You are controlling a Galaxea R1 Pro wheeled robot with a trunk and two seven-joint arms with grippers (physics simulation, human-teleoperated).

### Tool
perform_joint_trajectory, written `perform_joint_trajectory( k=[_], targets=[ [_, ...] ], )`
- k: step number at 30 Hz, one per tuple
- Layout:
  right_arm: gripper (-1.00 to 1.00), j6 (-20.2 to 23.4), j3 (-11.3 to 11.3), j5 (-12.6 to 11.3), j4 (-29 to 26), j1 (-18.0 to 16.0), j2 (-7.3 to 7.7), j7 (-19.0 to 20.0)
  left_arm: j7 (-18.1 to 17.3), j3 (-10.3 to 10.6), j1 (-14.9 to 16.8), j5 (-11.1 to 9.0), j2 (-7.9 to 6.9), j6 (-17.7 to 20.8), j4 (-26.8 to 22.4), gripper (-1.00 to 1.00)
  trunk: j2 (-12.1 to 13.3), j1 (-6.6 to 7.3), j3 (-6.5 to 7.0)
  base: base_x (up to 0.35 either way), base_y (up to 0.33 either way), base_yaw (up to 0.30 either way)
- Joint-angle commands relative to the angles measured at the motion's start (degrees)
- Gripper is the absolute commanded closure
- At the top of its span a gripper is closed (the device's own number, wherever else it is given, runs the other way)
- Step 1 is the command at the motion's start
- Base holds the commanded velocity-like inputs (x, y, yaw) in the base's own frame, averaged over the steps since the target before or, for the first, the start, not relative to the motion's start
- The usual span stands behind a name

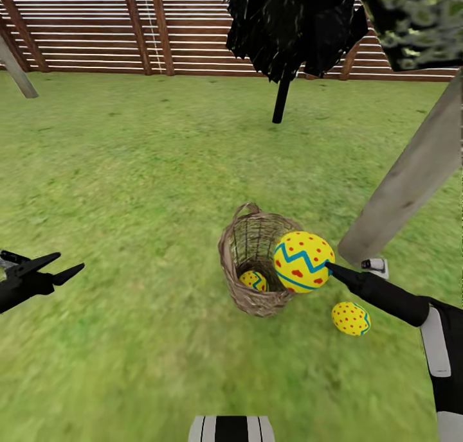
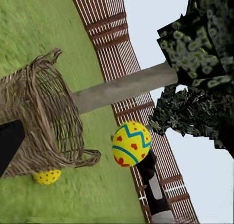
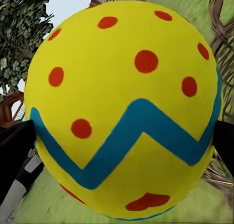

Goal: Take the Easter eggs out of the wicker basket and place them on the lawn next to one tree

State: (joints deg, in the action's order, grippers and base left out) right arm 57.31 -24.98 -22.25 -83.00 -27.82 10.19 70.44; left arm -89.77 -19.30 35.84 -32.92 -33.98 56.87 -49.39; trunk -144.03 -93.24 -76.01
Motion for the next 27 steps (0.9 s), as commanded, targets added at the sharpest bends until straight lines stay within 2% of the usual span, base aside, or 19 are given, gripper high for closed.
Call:
perform_joint_trajectory(
  k=[1, 3, 5, 6, 7, 9, 11, 13, 16, 18, 20, 22, 23, 25, 27],
  targets=[
    [1.00, 0.3, -0.2, 0.1, 0.0, 0.0, 0.04, 0.2, -0.2, 1.4, 0.0, 0.0, 0.01, 0.6, -0.2, -1.00, 0.0, 0.04, 0.19, -0.030, 0.000, 0.000],
    [1.00, 0.3, -1.1, 0.1, 0.0, 0.0, 0.08, 0.2, -0.2, 2.8, 0.0, 0.0, 0.50, 0.5, -0.5, -1.00, 0.0, 0.09, 0.65, -0.009, 0.000, -0.024],
    [1.00, 0.3, -2.3, 0.3, 0.0, 0.0, 0.31, -0.1, 0.1, 3.2, 0.0, 0.3, 1.96, 0.6, -0.2, -1.00, 0.1, 0.14, 1.19, -0.002, 0.000, -0.165],
    [1.00, 0.2, -2.7, 0.5, 0.1, 0.0, 0.44, -0.4, 2.3, 3.2, 0.0, 0.1, 2.23, 0.6, -0.1, -1.00, 0.1, 0.14, 1.26, 0.000, 0.000, -0.202],
    [1.00, 0.1, -2.9, 1.4, 0.3, 0.0, 0.50, -1.0, 3.4, 3.2, 0.0, -0.1, 2.33, 0.5, -0.1, -1.00, 0.1, 0.14, 1.32, 0.000, 0.000, -0.207],
    [1.00, -0.3, -4.4, 4.8, 0.4, 0.0, 0.54, -2.6, 4.4, 3.3, 0.0, -0.2, 3.01, 0.5, -0.3, -1.00, 0.1, 0.14, 1.46, 0.000, 0.000, -0.210],
    [1.00, -0.4, -6.4, 6.2, 0.5, 0.0, 0.56, -3.2, 4.7, 3.3, 0.0, -0.1, 5.75, 0.5, -0.7, -1.00, 0.1, 0.14, 1.59, 0.000, 0.000, -0.212],
    [1.00, -0.4, -8.1, 7.0, 0.5, 0.0, 0.58, -3.9, 4.7, 3.4, 0.0, 0.0, 7.35, 0.5, -0.8, -1.00, 0.1, 0.14, 1.73, -0.019, -0.021, -0.212],
    [1.00, -0.8, -9.1, 11.0, 0.6, 0.0, 0.32, -8.7, 4.5, 3.4, 0.0, -0.1, 8.34, 0.5, -3.3, -1.00, 0.1, 0.14, 1.93, -0.153, -0.209, -0.212],
    [1.00, -1.4, -9.3, 11.8, 0.6, 0.0, 0.28, -11.4, 4.5, 3.4, 0.0, -0.1, 9.08, 0.5, -6.3, -1.00, 0.1, 0.14, 2.07, -0.194, -0.278, -0.212],
    [1.00, -1.7, -9.3, 12.1, 0.7, 0.0, 0.16, -14.1, 4.5, 3.4, 0.0, -0.1, 9.75, 0.5, -7.0, -1.00, 0.1, 0.14, 2.18, -0.166, -0.299, -0.173],
    [1.00, -3.9, -9.3, 12.3, 1.9, 0.0, 0.09, -19.5, 4.5, 3.6, 0.0, -0.1, 10.09, 0.5, -7.2, -1.00, 0.1, 0.14, 2.20, -0.111, -0.320, -0.039],
    [1.00, -4.8, -9.2, 12.4, 2.1, 0.0, 0.08, -20.5, 4.5, 4.0, 0.0, -0.1, 10.14, 0.5, -7.2, -1.00, 0.1, 0.14, 2.21, -0.062, -0.326, -0.012],
    [1.00, -5.7, -9.1, 12.8, 2.5, 0.0, 0.09, -22.3, 4.4, 6.2, 0.0, -0.2, 10.21, 0.6, -7.2, -1.00, 0.1, 0.14, 2.21, -0.014, -0.253, -0.003],
    [1.00, -7.3, -8.9, 15.3, 2.7, 0.0, -0.01, -25.9, 4.4, 6.9, 0.0, -0.3, 10.31, 0.6, -7.2, -1.00, 0.1, 0.14, 2.21, -0.002, -0.053, 0.000]
  ],
)
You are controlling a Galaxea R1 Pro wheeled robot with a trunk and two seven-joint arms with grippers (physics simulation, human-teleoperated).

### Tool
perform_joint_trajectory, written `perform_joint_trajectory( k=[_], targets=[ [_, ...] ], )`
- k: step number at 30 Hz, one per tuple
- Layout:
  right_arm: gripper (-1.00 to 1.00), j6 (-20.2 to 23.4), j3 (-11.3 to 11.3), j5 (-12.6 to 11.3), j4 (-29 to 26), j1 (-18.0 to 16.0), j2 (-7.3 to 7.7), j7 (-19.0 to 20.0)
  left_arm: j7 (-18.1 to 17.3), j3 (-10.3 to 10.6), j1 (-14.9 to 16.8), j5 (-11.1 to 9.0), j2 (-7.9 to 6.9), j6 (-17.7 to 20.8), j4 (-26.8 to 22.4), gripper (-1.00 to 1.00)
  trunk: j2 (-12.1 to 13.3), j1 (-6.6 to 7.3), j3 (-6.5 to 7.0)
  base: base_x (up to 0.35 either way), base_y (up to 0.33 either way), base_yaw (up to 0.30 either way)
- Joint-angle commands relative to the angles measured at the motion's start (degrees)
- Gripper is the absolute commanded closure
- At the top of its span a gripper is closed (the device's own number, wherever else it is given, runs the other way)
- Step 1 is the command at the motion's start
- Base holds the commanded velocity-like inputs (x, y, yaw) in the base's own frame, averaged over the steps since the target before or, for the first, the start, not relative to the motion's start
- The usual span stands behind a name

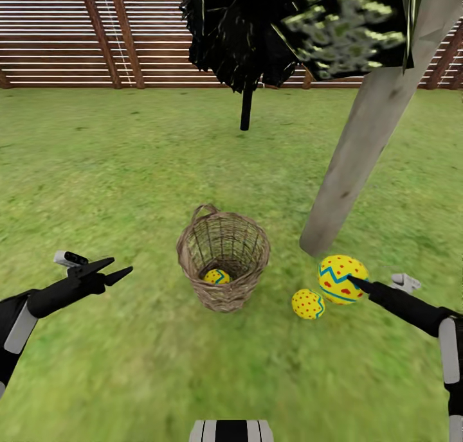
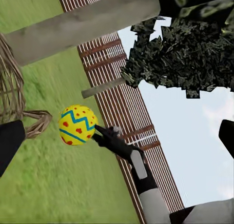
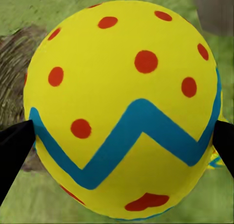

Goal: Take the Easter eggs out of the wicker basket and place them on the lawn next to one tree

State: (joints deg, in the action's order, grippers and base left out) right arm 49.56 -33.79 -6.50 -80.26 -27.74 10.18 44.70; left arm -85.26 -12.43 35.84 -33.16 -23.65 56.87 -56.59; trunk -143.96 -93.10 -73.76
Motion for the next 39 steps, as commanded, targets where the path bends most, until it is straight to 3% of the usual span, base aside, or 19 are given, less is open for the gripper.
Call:
perform_joint_trajectory(
  k=[1, 2, 3, 5, 8, 12, 14, 18, 24, 27, 29, 31, 34, 39],
  targets=[
    [1.00, -1.6, 0.1, 0.6, 0.2, 0.0, 0.00, -1.8, -0.1, 0.1, 0.0, -0.1, 0.02, 0.6, 0.0, -1.00, 0.0, 0.01, -0.04, -0.001, -0.016, 0.000],
    [1.00, -4.6, 0.6, 2.7, 0.8, 0.0, -0.13, -5.1, -0.1, 0.2, 0.0, -0.1, 0.31, 0.6, 0.0, -1.00, 0.0, 0.01, -0.04, -0.044, -0.107, 0.007],
    [1.00, -6.9, 2.4, 5.0, 1.3, 0.0, -0.93, -9.0, -0.1, 0.1, 0.0, -0.1, 1.04, 0.6, -0.1, -1.00, 0.0, 0.01, -0.04, -0.075, -0.223, 0.126],
    [1.00, -8.7, 7.1, 7.0, 1.3, 0.0, -1.88, -16.6, -0.1, 0.1, 0.0, -0.1, 2.04, 0.6, -0.4, -1.00, 0.0, 0.01, -0.04, -0.074, -0.290, 0.231],
    [1.00, -12.0, 10.6, 7.3, 1.4, 0.0, -2.49, -29.0, -0.1, 0.1, 0.0, -0.1, 2.39, 0.6, -0.7, -1.00, 0.0, 0.01, -0.04, -0.019, -0.325, 0.283],
    [1.00, -16.3, 20.7, 7.2, 5.1, -0.1, -2.73, -42.9, -0.1, 0.1, 0.0, -0.1, 4.31, 0.6, -1.0, -1.00, 0.0, 0.01, -0.04, -0.001, -0.332, 0.292],
    [1.00, -16.6, 22.1, 7.1, 7.0, -0.2, -2.92, -47.0, -0.1, 0.1, 0.0, -0.2, 4.74, 0.6, -1.6, -1.00, 0.0, 0.01, -0.04, 0.000, -0.333, 0.293],
    [1.00, -16.7, 22.5, 7.0, 9.6, -0.5, -2.99, -48.4, -0.2, 0.1, -0.2, -0.2, 4.84, 0.6, -2.2, -1.00, 0.0, 0.01, -0.04, 0.000, -0.333, 0.293],
    [1.00, -21.8, 22.6, 7.3, 21.9, -3.6, -2.97, -48.6, -0.2, 0.0, -0.6, -0.2, 4.84, 0.7, -2.1, -1.00, 0.0, 0.01, -0.04, 0.000, -0.169, 0.293],
    [1.00, -30.2, 22.6, 7.4, 36.0, -8.5, -2.90, -48.7, -0.3, 0.1, -0.6, -0.2, 4.86, 0.6, -2.2, -1.00, 0.0, 0.01, -0.04, 0.000, -0.005, 0.293],
    [1.00, -38.8, 22.5, 7.5, 47.4, -13.1, -2.78, -48.9, -0.8, 0.1, -0.6, -0.2, 4.87, 0.6, -2.4, -1.00, 0.0, 0.01, -0.04, 0.000, -0.001, 0.283],
    [1.00, -45.8, 22.5, 7.6, 52.9, -15.1, -2.72, -51.5, -1.0, 0.1, -0.6, -0.2, 4.85, 0.6, -2.4, -1.00, 0.0, 0.01, -0.04, 0.000, 0.000, 0.107],
    [1.00, -52.1, 22.5, 7.5, 54.4, -15.6, -2.49, -58.9, -1.0, 0.0, -0.6, -0.2, 4.85, 0.7, -2.4, -1.00, 0.0, 0.01, -0.04, 0.000, 0.000, 0.016],
    [1.00, -52.5, 22.5, 7.6, 52.8, -15.7, -2.47, -60.3, -1.0, -0.2, -0.6, -0.2, 4.80, 1.0, -2.5, -1.00, 0.0, -0.04, -0.48, 0.000, 0.000, 0.000]
  ],
)
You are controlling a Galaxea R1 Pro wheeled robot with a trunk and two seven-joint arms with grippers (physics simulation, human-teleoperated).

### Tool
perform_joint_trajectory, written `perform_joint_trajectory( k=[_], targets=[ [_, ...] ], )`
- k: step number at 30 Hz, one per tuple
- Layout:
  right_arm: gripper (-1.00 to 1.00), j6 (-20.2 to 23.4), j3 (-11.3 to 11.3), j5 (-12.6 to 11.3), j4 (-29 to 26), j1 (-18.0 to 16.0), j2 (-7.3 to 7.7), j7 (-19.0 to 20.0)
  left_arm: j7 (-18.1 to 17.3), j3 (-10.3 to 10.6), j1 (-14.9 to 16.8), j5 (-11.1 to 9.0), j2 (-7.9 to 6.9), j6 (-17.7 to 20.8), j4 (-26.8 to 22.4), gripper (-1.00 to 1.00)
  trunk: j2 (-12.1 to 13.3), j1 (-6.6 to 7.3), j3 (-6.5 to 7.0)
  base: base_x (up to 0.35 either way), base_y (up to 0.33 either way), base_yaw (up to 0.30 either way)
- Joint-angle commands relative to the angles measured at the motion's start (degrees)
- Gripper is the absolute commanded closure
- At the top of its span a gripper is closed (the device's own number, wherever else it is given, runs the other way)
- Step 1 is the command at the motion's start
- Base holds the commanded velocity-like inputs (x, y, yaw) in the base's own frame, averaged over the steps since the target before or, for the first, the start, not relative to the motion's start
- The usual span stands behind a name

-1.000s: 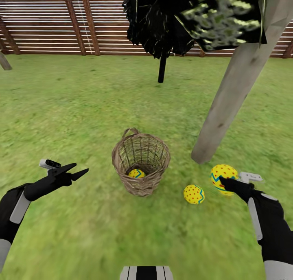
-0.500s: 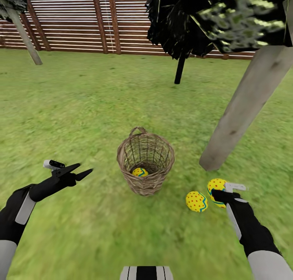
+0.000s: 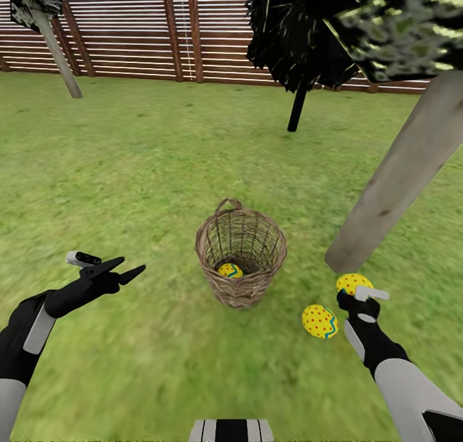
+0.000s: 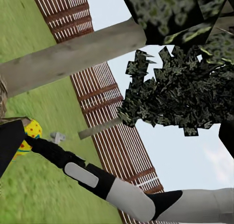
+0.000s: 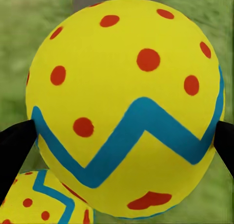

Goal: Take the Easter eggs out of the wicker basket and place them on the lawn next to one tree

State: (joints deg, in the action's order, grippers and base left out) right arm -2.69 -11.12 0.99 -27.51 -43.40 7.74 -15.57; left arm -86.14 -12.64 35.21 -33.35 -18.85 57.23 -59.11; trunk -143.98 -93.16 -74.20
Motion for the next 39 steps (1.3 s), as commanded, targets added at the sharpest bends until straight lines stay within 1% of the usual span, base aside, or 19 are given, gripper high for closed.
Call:
perform_joint_trajectory(
  k=[1, 3, 5, 6, 7, 12, 15, 17, 20, 23, 25, 29, 32, 35, 39],
  targets=[
    [1.00, 0.3, -0.1, 0.0, 0.8, -0.7, 0.00, -0.4, -0.1, 0.0, 0.0, 0.0, 0.03, 0.7, -0.5, -1.00, 0.0, -0.01, -0.27, 0.000, 0.000, 0.000],
    [1.00, 3.4, -0.1, 1.2, 7.4, -4.9, 0.21, -1.4, 0.0, 0.1, 0.0, 0.0, 0.11, 0.8, -1.1, -1.00, -0.1, -0.06, -0.71, 0.000, 0.000, 0.000],
    [1.00, 4.5, -0.2, 2.2, 15.3, -9.0, 1.62, -1.7, 0.0, 0.1, 0.0, 0.0, 0.10, 0.8, -1.3, -1.00, -0.1, -0.11, -1.15, 0.000, 0.000, 0.000],
    [1.00, 4.7, -0.2, 2.3, 16.8, -9.6, 2.03, -1.7, 0.0, 0.1, 0.0, 0.0, 0.11, 0.8, -1.3, -1.00, -0.1, -0.14, -1.38, 0.000, 0.000, 0.000],
    [1.00, 4.8, -0.3, 2.3, 17.8, -10.0, 2.78, -1.7, 0.0, 0.1, 0.0, 0.0, 0.12, 0.8, -1.3, -1.00, -0.1, -0.17, -1.60, 0.000, 0.000, 0.000],
    [1.00, 5.0, -0.3, 2.3, 18.8, -10.7, 4.66, -1.7, 0.0, 0.2, 0.0, 0.0, 0.12, 0.8, -1.4, -1.00, -0.2, -0.30, -2.70, 0.000, 0.000, 0.000],
    [1.00, 5.1, -0.3, 2.0, 19.0, -11.1, 5.52, -1.7, 0.0, 0.2, 0.0, 0.0, 0.12, 0.8, -1.4, -1.00, -0.2, -0.37, -3.37, 0.000, 0.000, 0.000],
    [1.00, 5.2, -0.3, 2.0, 19.1, -11.1, 5.81, -1.7, 0.1, 0.2, 0.0, 0.0, 0.14, 0.8, -1.4, -1.00, -0.2, -0.42, -3.81, 0.000, 0.000, 0.000],
    [1.00, 5.2, -0.3, 2.2, 19.1, -11.1, 5.83, -1.7, 0.2, 0.3, 0.0, 0.1, 0.24, 0.8, -1.4, -1.00, -0.3, -0.50, -4.48, 0.000, 0.000, 0.000],
    [1.00, 5.2, -0.3, 2.4, 19.7, -11.1, 5.59, -1.7, 0.6, 0.4, 0.0, 0.4, 2.32, 0.7, -1.2, -1.00, -0.3, -0.58, -5.14, 0.000, 0.000, 0.000],
    [1.00, 5.2, -0.2, 2.4, 19.9, -11.1, 5.55, -1.7, 0.8, 0.4, 0.0, 0.4, 2.97, 0.7, -1.3, -1.00, -0.4, -0.63, -5.58, 0.000, 0.000, 0.000],
    [1.00, 5.3, -0.2, 2.5, 19.8, -11.2, 5.55, -1.7, 0.8, 0.0, 0.0, 0.0, 3.00, 0.8, -1.4, -1.00, -0.4, -0.73, -6.47, 0.000, 0.000, 0.000],
    [1.00, 5.4, -0.2, 2.5, 19.7, -12.2, 5.81, -1.7, 0.8, -0.2, 0.0, 0.1, 2.89, 0.8, -1.4, -1.00, -0.4, -0.81, -7.14, 0.000, 0.000, 0.000],
    [1.00, 5.5, -0.2, 2.5, 19.8, -12.4, 5.38, -1.7, 0.8, -0.1, 0.0, 0.3, 2.92, 0.7, -1.4, -1.00, -0.5, -0.89, -7.80, 0.000, 0.000, 0.000],
    [1.00, 5.5, -0.1, 2.8, 19.9, -12.4, 5.20, -1.7, 0.9, 0.2, 0.0, 0.4, 2.94, 0.7, -1.4, -1.00, -0.5, -0.99, -8.69, 0.000, 0.000, 0.000]
  ],
)
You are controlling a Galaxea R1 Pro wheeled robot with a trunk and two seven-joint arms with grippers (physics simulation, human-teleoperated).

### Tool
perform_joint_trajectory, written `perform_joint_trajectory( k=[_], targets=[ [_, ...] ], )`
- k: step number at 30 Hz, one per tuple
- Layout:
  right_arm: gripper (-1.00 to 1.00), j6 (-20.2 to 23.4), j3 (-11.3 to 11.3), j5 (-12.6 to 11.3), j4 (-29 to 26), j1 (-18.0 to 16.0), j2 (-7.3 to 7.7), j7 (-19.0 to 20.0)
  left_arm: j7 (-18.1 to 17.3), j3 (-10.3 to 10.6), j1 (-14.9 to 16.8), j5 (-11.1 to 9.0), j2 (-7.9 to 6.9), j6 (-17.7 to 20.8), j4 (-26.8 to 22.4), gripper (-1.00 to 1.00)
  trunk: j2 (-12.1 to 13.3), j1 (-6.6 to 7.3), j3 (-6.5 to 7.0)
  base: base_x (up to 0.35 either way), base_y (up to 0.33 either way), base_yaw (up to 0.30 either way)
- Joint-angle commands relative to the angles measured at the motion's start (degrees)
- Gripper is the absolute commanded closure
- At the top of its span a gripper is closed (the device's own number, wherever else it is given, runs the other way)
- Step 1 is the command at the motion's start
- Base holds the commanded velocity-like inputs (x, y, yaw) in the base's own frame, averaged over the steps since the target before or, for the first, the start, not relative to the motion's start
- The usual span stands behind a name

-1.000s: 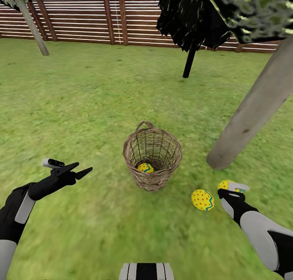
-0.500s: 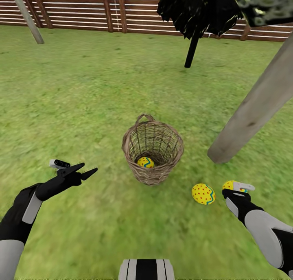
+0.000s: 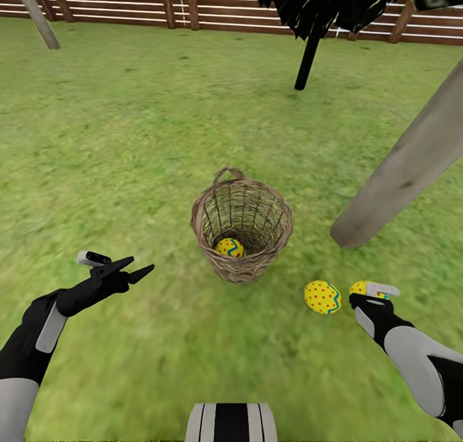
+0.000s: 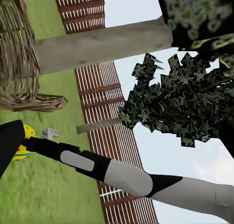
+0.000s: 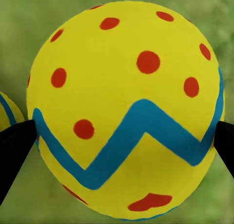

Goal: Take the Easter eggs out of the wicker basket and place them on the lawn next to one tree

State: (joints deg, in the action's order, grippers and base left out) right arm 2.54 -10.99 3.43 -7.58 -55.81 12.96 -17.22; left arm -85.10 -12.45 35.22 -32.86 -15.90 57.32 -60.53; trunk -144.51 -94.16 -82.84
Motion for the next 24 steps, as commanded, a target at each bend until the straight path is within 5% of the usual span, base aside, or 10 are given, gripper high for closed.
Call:
perform_joint_trajectory(
  k=[1, 15, 24],
  targets=[
    [1.00, 0.3, -0.3, 0.5, 0.0, 0.0, -0.03, -0.1, -0.2, 0.0, 0.0, -0.1, -0.01, 0.6, 0.0, -1.00, 0.0, -0.01, -0.26, 0.000, 0.000, 0.000],
    [1.00, -0.1, -0.3, 0.6, -0.2, -0.3, -0.05, 0.0, -0.7, -0.3, 0.0, -0.7, 0.02, 0.4, 0.0, -1.00, -0.1, -0.06, -0.71, 0.095, 0.000, 0.000],
    [1.00, -2.8, -0.2, 0.6, -0.8, -0.2, -0.01, 0.3, -0.7, -0.7, 0.0, -1.5, -0.08, 0.6, 0.0, -1.00, -0.2, -0.30, -2.70, 0.001, 0.000, 0.000]
  ],
)
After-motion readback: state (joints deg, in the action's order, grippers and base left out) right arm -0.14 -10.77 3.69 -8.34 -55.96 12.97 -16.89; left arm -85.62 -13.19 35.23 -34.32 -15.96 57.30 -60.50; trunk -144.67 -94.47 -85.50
